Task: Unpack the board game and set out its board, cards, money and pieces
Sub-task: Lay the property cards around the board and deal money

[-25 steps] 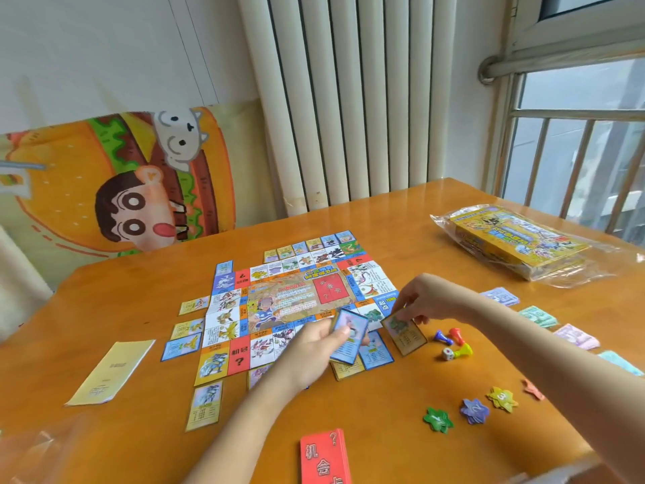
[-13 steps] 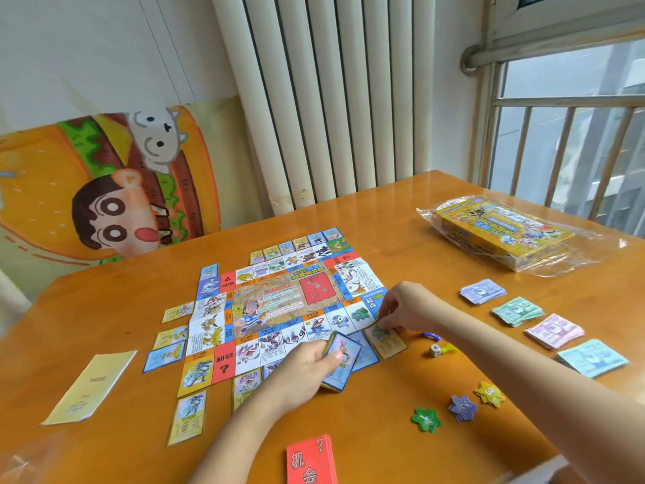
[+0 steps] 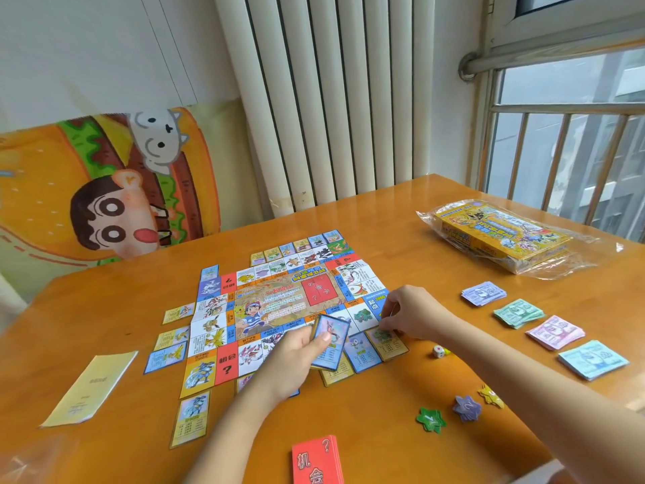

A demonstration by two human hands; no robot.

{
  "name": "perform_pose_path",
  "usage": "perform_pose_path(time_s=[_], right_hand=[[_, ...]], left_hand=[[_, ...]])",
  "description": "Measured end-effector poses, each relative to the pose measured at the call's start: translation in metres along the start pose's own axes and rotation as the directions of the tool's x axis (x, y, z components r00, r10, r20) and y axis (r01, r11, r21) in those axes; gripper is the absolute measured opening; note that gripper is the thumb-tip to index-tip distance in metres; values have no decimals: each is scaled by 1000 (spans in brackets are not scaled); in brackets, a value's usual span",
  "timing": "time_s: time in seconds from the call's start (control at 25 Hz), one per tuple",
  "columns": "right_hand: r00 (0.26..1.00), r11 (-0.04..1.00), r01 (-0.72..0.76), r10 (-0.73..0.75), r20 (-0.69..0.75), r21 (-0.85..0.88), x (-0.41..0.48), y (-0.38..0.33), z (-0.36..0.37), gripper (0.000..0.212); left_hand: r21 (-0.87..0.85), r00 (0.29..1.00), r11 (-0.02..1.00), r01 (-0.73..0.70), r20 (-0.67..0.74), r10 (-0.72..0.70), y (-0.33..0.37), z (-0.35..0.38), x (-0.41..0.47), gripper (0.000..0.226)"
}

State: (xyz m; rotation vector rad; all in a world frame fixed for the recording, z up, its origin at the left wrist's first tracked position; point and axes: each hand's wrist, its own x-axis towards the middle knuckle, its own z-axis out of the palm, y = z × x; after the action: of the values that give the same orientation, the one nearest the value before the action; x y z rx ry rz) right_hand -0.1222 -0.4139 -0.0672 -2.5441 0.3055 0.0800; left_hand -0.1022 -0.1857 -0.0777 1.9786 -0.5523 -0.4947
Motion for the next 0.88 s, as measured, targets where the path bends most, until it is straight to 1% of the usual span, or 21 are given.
perform_pose_path(time_s=[0.04,0.08,0.12,0.16,0.2,0.24,0.28,0.32,0.36,0.44,0.56,0.64,0.68,0.72,0.8,0.84,0.88], right_hand=[[1000,1000,8,-8,-13,4,-2,-1,0,10],[999,1000,24,-24,-25,4,-5,-3,-1,10],[998,999,47,-47,-32,1,-7,-5,-2,10],[997,997,73,-73,-38,2,-8,-7,-2,9],[994,995,101,-101,-41,16,-10,-11,-3,9],[991,990,130,-128,-41,45,-13,-15,-4,8],[987,983,159,-156,-42,87,-14,-22,-4,8],[982,972,187,-182,-48,140,-16,-29,-4,9],[978,956,208,-200,-60,206,-17,-36,-3,11],[973,901,231,-213,-88,367,-21,-51,0,17],[977,747,211,-174,-121,630,-24,-67,7,30],[982,656,190,-136,-133,730,-22,-74,8,35],[983,641,183,-132,-127,746,-22,-77,9,32],[983,649,183,-142,-119,738,-22,-79,10,26],[977,704,207,-190,-100,680,-24,-83,14,10],[973,736,218,-211,-89,641,-25,-84,17,5],[971,760,225,-223,-80,610,-26,-85,18,6]], left_hand=[[15,999,1000,7,-44,-6,-2,-5,0,40],[7,996,1000,21,-87,-21,-3,-9,-1,35],[-57,991,998,37,-123,-43,-3,-13,-2,27],[-175,986,984,43,-148,-70,-4,-17,-3,23],[-316,982,948,47,-160,-102,-2,-19,-4,21],[-452,980,891,47,-154,-129,1,-20,-6,20],[-551,977,833,39,-153,-148,2,-22,-6,20],[-619,975,785,31,-154,-160,3,-22,-7,19],[-653,972,757,28,-158,-172,5,-20,-7,17],[-657,966,753,24,-178,-185,7,-16,-8,11],[-681,961,732,-3,-204,-186,7,-11,-9,10],[-713,956,701,-32,-226,-187,8,-9,-8,12],[-720,950,693,-44,-246,-195,9,-8,-7,13],[-725,943,687,-58,-266,-200,9,-8,-7,13],[-734,933,674,-83,-295,-205,10,-8,-6,13],[-729,931,678,-93,-304,-200,10,-8,-6,14],[-721,933,687,-97,-307,-190,13,-8,-8,15]])
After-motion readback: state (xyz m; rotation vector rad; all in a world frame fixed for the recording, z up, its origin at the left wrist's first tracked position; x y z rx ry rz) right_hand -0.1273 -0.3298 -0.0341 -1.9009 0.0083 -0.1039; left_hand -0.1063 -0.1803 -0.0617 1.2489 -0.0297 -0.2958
